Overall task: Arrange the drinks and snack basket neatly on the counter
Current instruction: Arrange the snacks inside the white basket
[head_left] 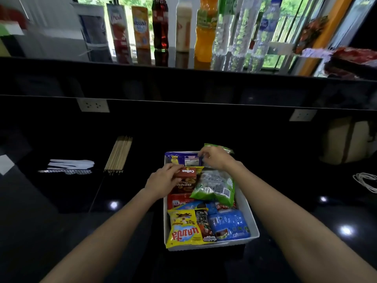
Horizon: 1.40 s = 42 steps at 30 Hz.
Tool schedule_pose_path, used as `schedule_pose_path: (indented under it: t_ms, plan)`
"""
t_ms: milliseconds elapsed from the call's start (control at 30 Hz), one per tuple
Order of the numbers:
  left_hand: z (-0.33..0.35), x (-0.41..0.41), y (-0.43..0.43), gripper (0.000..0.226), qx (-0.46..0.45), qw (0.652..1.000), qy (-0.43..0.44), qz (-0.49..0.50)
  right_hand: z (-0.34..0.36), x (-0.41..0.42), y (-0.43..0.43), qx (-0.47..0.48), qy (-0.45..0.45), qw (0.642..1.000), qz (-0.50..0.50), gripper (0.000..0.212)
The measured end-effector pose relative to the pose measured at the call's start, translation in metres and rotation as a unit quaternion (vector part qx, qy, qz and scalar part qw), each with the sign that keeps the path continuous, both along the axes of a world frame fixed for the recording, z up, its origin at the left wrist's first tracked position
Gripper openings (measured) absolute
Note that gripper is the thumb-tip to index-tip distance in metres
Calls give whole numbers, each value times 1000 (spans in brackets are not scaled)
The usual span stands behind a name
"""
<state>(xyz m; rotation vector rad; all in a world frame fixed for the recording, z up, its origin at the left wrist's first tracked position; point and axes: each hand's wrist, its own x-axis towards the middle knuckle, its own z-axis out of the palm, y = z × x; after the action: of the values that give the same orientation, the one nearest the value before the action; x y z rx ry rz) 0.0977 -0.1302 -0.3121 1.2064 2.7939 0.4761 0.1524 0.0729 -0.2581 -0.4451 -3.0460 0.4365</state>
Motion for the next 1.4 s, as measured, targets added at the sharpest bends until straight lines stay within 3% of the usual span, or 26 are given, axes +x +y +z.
schedule_pose_path:
  t_ms: [67,200,400,633,767,900,1000,1133,1233,1300,1400]
  plan:
    - [-14,0,3,52,40,999,-10,21,-5,-8,-5,12,-39,999,6,34]
    - [-23,1,9,54,31,996,66,55,-9,-23,-3,-42,-41,998,-7,45]
    - [-15,11,21,52,25,991,39,123,-12,-10,-5,-100,-41,994,-24,50]
    - [-30,26,17,57,85,987,29,130,-23,8,-1,-59,-45,997,-6,42]
    - [-36,36,18,66,100,984,22,148,-20,16,10,-12,-114,993,-13,13]
    - [-39,43,20,68,134,979,7,153,-22,32,35,-1,-241,970,-14,53]
    - [-41,44,19,66,135,978,15,156,-16,47,48,-91,-225,970,27,72]
    - [-41,49,21,62,100,979,40,173,-10,56,50,-82,-213,972,49,82]
    - [-42,48,22,59,97,979,44,176,-6,56,47,-111,-292,944,109,92]
    - [-43,47,21,57,98,978,42,178,-5,55,46,-55,-340,925,163,106]
    - [-45,47,21,59,105,979,35,173,-9,54,47,20,-326,927,187,114]
